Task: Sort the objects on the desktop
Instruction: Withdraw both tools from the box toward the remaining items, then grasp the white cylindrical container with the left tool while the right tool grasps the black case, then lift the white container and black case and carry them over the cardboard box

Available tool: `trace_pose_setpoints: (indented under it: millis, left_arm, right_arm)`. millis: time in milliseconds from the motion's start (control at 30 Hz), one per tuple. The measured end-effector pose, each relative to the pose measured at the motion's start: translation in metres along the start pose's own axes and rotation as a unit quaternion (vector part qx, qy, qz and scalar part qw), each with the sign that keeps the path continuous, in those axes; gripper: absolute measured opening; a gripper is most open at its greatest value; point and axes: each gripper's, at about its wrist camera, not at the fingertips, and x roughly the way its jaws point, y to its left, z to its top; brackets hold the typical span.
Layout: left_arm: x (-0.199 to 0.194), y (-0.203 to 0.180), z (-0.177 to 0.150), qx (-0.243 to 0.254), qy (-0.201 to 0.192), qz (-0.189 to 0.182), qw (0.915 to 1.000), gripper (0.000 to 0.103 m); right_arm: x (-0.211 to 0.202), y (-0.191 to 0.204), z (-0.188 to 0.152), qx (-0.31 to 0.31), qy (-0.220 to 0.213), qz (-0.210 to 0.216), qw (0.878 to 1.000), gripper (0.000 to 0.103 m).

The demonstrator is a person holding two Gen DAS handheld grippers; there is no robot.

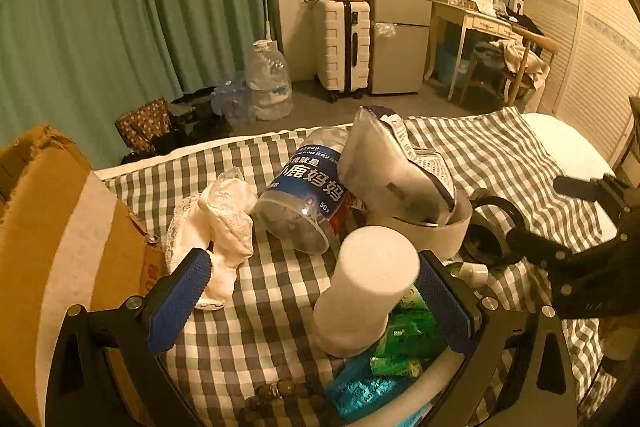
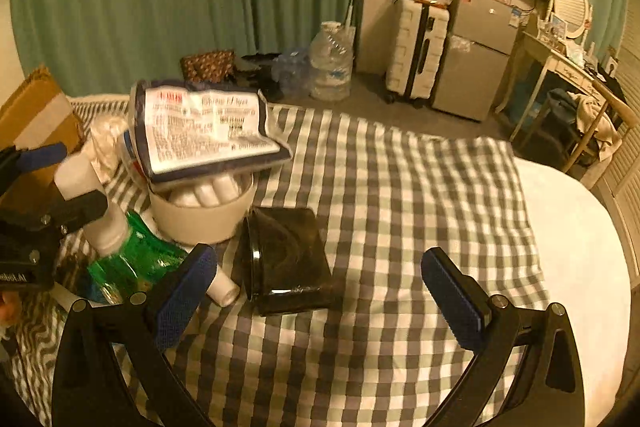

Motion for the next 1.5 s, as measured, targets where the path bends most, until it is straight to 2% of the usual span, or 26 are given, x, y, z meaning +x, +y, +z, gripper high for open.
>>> trace_pose_setpoints:
  millis: [33, 133, 200, 233, 267, 300, 333, 367, 467, 767, 867, 1100, 1500]
  left_arm:
    - [0.002, 0.001, 0.0, -0.004, 0.002, -0.004, 1.0, 0.102]
    - [0.01, 0.005, -0.002, -0.013, 0.015, -0.019, 0.9996, 0.09]
    - [0.015, 0.005, -0.005, -0.012, 0.031, -0.022, 0.9992, 0.067]
    - [0.018, 0.006, -0.007, -0.013, 0.04, -0.029, 0.9987, 0.06]
    - [0.019, 0.005, -0.008, -0.015, 0.044, -0.037, 0.9982, 0.046]
    - [0.019, 0.005, -0.008, -0.018, 0.043, -0.046, 0.9979, 0.037]
    - [0.017, 0.004, -0.008, -0.016, 0.041, -0.047, 0.9979, 0.037]
    - [0.015, 0.001, -0.008, -0.008, 0.04, -0.042, 0.9983, 0.035]
    - [0.012, -0.005, -0.007, 0.009, 0.037, -0.035, 0.9986, 0.033]
    - [0.007, -0.004, -0.004, 0.01, 0.036, -0.016, 0.9992, 0.033]
    - [0.007, -0.004, -0.003, 0.011, 0.037, -0.009, 0.9992, 0.033]
    - [0.003, -0.004, -0.001, 0.013, 0.034, 0.002, 0.9993, 0.033]
    - [-0.029, -0.006, 0.014, 0.019, 0.003, 0.013, 0.9997, 0.033]
  right_arm:
    - [0.002, 0.002, -0.002, -0.001, 0.002, -0.002, 1.0, 0.103]
    - [0.009, -0.002, -0.005, 0.003, 0.005, -0.003, 1.0, 0.103]
    - [0.012, -0.005, -0.006, 0.01, 0.007, 0.003, 1.0, 0.101]
    - [0.014, -0.006, -0.006, 0.012, 0.007, 0.003, 1.0, 0.093]
    - [0.016, -0.006, -0.007, 0.014, 0.01, 0.005, 1.0, 0.085]
    - [0.019, -0.007, -0.008, 0.015, 0.015, 0.009, 1.0, 0.061]
    - [0.022, -0.007, -0.008, 0.017, 0.024, 0.015, 0.999, 0.04]
    - [0.026, -0.006, -0.01, 0.019, 0.035, 0.016, 0.999, 0.04]
    - [0.024, -0.004, -0.013, 0.021, 0.035, 0.016, 0.999, 0.039]
    - [0.009, -0.002, -0.016, 0.032, 0.033, 0.03, 0.998, 0.038]
    - [0.009, -0.002, -0.012, 0.032, 0.033, 0.021, 0.999, 0.038]
    - [0.002, -0.005, -0.003, 0.038, 0.016, 0.015, 0.999, 0.038]
    - [-0.02, -0.006, 0.016, 0.046, -0.019, 0.023, 0.998, 0.038]
